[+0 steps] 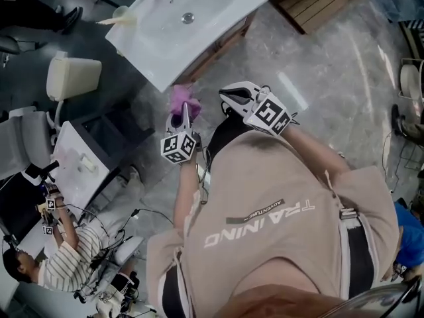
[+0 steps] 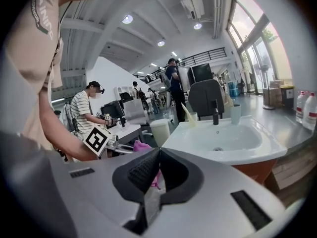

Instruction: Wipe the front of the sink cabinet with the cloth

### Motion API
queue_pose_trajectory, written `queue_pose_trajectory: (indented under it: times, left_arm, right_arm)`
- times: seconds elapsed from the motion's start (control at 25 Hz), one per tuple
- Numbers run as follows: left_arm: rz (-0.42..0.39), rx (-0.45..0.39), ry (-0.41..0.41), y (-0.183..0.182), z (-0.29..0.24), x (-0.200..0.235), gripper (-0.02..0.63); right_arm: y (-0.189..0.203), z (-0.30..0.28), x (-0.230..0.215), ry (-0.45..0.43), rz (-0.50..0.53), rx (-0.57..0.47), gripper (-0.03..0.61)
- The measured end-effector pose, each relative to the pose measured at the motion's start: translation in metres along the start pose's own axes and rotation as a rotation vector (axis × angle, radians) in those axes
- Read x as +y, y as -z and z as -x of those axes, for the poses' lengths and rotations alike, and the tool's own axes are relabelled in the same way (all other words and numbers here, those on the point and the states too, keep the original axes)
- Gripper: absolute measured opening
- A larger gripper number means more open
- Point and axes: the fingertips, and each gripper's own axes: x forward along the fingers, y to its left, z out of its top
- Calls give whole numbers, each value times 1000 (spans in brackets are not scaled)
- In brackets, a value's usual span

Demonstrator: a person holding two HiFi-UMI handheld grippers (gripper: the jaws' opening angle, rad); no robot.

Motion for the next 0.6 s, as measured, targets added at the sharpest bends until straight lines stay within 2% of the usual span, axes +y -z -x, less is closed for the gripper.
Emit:
queue_pose_trajectory:
  times: [0.12, 0.28, 0.4, 0.6]
  left_arm:
    - [37, 29, -61, 13, -7, 18, 40]
    - [40, 93, -92, 38, -29, 36, 40]
    - [70, 138, -153, 61, -46, 62, 40]
    - [188, 126, -259, 85, -65, 95, 40]
  right_arm:
    - [23, -17, -6, -36, 16, 48, 12]
    - [64, -51, -20, -69, 90, 142, 12]
    - [89, -78, -26, -102, 45, 175, 12]
    - [130, -101, -30, -128, -17, 213, 12]
